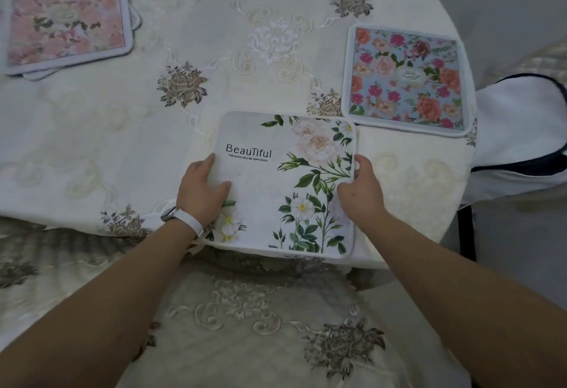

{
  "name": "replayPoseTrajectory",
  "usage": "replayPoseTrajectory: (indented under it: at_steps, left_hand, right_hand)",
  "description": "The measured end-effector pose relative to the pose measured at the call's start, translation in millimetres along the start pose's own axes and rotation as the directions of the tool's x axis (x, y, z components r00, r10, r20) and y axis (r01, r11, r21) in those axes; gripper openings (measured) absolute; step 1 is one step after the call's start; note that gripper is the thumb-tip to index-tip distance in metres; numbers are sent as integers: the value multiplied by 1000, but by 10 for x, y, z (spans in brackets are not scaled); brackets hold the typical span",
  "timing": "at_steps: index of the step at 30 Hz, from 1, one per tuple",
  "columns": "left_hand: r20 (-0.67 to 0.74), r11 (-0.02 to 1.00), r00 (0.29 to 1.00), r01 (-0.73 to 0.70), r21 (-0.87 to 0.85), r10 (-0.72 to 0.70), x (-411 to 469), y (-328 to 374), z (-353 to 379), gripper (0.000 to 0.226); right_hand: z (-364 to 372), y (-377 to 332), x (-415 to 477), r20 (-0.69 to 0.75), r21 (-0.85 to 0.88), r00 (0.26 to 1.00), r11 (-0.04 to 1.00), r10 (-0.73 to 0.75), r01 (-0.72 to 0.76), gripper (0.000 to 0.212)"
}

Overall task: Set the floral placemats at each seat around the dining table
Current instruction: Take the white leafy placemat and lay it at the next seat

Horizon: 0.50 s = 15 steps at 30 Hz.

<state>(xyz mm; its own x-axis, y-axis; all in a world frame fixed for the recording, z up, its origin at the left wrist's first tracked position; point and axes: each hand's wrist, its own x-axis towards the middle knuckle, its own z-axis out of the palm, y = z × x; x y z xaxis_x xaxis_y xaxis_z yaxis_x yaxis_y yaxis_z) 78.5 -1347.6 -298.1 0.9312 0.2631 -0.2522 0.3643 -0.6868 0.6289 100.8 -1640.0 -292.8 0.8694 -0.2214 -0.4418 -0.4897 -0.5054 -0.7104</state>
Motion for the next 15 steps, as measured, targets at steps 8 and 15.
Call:
replayPoseTrajectory:
  at_steps: [8, 15]
  left_hand:
    - [17, 999, 999, -28, 16, 27, 53, -71, -16, 66]
    - [146, 982, 979, -158, 102, 142, -237, -237, -147, 89]
  right_hand:
    - [-6, -28, 62, 13, -48, 999, 998, -33, 33, 67]
    - [-31, 121, -310, 61, -358, 991, 924, -117, 131, 62]
